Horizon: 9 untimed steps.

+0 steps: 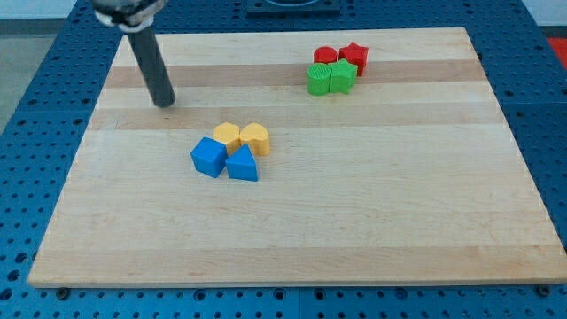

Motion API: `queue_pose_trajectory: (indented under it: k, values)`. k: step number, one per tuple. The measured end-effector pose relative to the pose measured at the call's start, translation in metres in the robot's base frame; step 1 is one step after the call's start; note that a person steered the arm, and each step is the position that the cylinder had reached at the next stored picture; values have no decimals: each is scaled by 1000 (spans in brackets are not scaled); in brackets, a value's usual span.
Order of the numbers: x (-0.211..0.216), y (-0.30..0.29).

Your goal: Place the blue triangle close to the green blocks

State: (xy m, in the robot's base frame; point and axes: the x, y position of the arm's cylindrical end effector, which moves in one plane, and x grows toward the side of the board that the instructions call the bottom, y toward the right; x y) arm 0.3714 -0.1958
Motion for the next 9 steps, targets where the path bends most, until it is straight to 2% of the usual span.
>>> queue_pose_trajectory:
  k: [2,4,7,9]
  values:
    - [89,-6]
    - [140,27]
    - [138,114]
    - [105,122]
